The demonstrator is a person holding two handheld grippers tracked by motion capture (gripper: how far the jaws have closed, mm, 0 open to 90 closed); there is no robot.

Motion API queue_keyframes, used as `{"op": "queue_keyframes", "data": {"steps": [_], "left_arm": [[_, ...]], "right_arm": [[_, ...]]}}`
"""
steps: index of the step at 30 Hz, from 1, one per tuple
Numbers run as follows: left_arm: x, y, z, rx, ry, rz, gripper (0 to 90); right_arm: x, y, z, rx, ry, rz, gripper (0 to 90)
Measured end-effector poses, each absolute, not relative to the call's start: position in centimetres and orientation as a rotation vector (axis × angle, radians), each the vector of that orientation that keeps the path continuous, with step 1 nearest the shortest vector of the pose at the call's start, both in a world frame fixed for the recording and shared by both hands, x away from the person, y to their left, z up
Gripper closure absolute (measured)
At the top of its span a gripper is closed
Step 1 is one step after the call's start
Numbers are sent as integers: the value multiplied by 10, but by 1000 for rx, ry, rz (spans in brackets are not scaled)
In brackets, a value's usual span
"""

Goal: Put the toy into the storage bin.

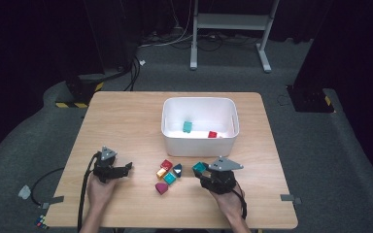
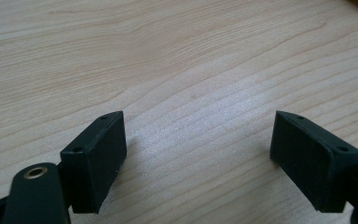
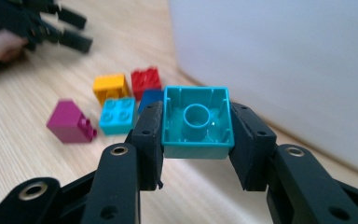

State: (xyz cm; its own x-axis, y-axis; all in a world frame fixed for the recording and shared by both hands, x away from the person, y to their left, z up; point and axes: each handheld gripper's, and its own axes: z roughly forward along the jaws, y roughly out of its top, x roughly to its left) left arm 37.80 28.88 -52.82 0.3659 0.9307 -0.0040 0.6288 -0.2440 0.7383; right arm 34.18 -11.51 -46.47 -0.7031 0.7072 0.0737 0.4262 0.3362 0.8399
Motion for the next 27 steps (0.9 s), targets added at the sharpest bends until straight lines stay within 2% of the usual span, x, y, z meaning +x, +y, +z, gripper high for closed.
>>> {"op": "queue_keyframes", "data": {"steps": [14,27], "left_arm": [[378,289,-528,1973,1346,589,187],[378,289,-528,1972,1347,587,186]], "right_arm": [[366,-141,-411,1029,2213,1411,588],[387,-146,-377,1057,2128,1425,589]]}}
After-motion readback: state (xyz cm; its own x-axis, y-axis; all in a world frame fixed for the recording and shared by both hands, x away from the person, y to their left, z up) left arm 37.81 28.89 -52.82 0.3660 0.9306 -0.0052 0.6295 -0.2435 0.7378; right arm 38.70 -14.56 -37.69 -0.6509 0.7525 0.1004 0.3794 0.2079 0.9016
